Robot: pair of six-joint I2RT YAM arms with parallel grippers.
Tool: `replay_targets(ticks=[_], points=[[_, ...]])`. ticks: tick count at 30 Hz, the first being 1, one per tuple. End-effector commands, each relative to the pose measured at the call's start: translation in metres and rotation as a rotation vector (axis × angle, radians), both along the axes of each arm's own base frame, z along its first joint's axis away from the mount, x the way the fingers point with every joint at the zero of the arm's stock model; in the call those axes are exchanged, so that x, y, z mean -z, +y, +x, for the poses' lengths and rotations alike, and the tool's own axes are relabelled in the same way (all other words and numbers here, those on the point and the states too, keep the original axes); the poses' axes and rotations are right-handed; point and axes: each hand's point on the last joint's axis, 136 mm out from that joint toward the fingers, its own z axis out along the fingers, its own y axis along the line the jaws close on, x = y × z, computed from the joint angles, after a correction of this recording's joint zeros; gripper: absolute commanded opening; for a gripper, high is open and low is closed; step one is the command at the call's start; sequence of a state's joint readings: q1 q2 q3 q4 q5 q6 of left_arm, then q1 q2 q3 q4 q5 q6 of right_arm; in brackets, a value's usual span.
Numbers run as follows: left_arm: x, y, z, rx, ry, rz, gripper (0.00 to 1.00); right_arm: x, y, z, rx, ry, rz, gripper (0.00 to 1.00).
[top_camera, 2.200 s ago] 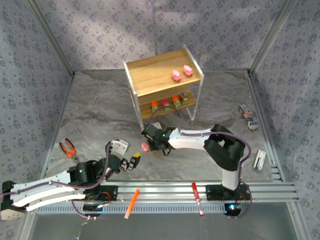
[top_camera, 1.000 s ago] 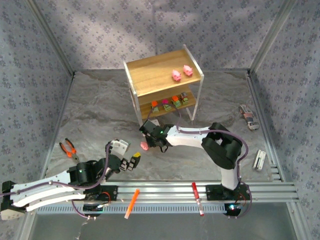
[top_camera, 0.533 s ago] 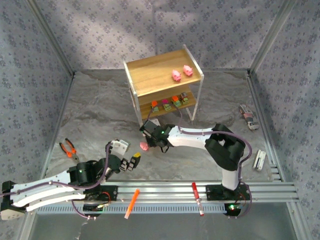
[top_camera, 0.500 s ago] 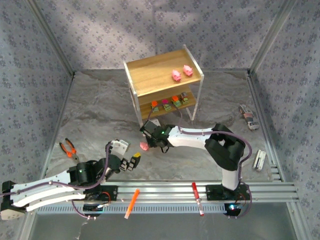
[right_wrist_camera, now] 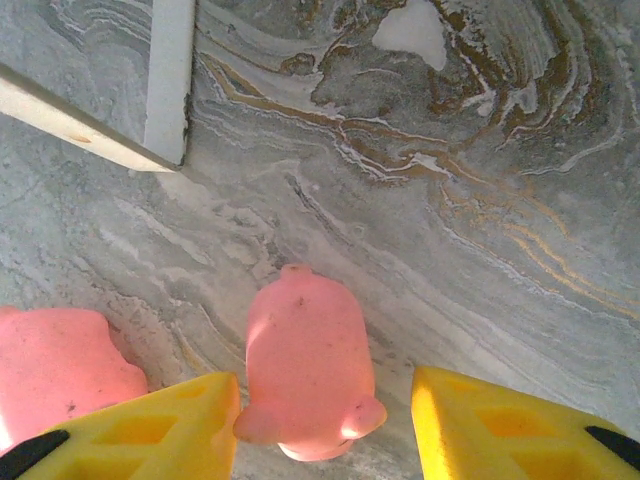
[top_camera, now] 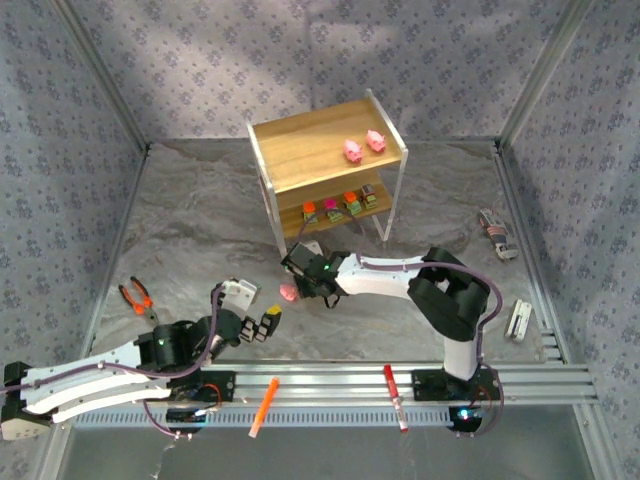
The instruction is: Place and organize the plastic toys onto the shelf
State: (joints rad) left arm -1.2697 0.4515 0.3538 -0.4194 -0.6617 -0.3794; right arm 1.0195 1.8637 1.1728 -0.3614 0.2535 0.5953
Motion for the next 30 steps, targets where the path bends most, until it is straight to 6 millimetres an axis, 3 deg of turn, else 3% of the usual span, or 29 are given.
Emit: replay_targets(ticks=[1,9,10,15,30], points=[[-0.007,-0.001,0.001,-0.001,-0.005,-0.03,1.0,0.004,0.001,0.001,0.008,0.01,-0.007,0.5],[-0.007,-0.001,0.001,-0.001,-0.005,-0.03,1.0,0.01,0.0,-0.001,0.001,0.021,-0.02,0.49],[-0.007,-0.001,0.001,-0.001,-0.005,-0.03,0.99,0.002,0.008,0.004,-0.002,0.007,0.001,0.48],[-0.007,-0.001,0.0,0.0,-0.004,-0.031,1.0,0.002,0.011,0.006,-0.006,0.006,-0.001,0.45],[-0.007,-0.001,0.0,0.0,-0.005,-0.031,1.0,0.01,0.007,0.005,-0.005,0.02,-0.031,0.43]])
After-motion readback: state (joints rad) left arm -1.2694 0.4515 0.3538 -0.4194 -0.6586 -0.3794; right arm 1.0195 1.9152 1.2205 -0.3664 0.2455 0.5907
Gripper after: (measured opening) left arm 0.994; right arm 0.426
